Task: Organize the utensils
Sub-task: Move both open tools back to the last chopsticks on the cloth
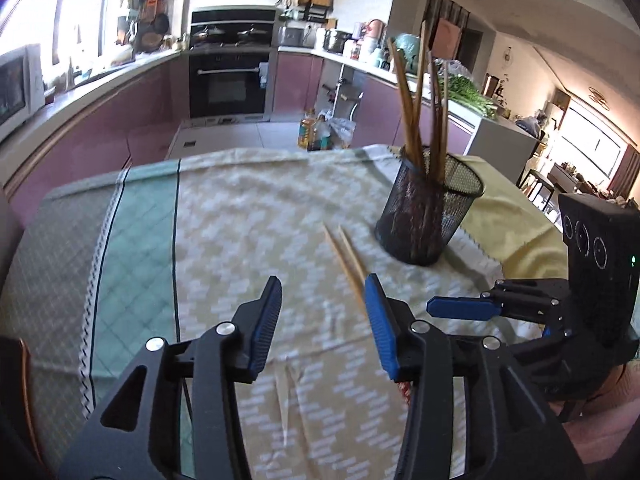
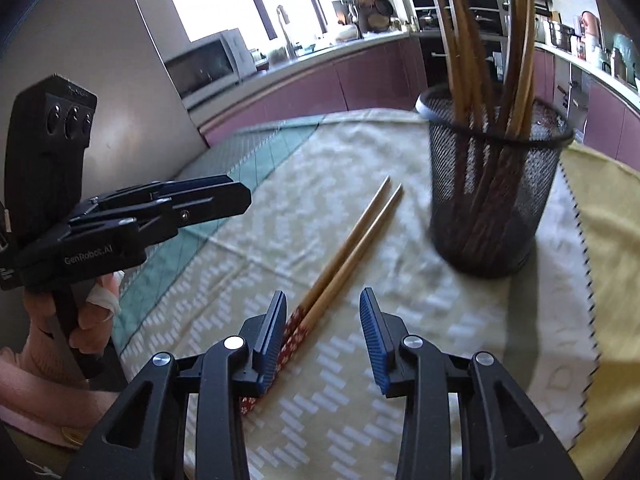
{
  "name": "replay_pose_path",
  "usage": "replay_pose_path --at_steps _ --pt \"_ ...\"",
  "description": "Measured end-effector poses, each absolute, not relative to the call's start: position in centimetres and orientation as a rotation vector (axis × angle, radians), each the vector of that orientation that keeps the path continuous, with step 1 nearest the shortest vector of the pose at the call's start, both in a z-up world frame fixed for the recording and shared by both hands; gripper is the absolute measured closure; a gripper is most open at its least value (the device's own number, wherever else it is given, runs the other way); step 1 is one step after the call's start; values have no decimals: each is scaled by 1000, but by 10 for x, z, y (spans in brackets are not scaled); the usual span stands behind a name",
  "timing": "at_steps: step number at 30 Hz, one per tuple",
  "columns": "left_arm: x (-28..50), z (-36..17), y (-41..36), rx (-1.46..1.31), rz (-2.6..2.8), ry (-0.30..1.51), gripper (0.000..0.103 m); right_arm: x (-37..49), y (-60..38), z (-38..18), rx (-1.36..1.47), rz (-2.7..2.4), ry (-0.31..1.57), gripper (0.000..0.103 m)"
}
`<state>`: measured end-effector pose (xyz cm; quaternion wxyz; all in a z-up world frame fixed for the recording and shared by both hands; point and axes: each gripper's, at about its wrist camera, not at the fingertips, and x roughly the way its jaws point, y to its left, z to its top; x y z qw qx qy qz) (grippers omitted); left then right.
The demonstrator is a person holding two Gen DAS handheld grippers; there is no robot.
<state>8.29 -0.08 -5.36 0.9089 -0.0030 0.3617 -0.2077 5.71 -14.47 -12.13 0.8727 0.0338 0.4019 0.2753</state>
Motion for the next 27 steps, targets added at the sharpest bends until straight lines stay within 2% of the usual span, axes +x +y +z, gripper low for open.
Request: replay_pose_path --at_steps 13,23,27 --pt "83 -78 4 -47 -421 813 61 45 -125 -131 -5 542 864 68" --pt "81 -81 1 -47 -440 820 61 42 -128 -130 -21 512 875 79" --pt "80 -84 -8 -22 -467 828 62 39 -140 -130 1 486 886 80"
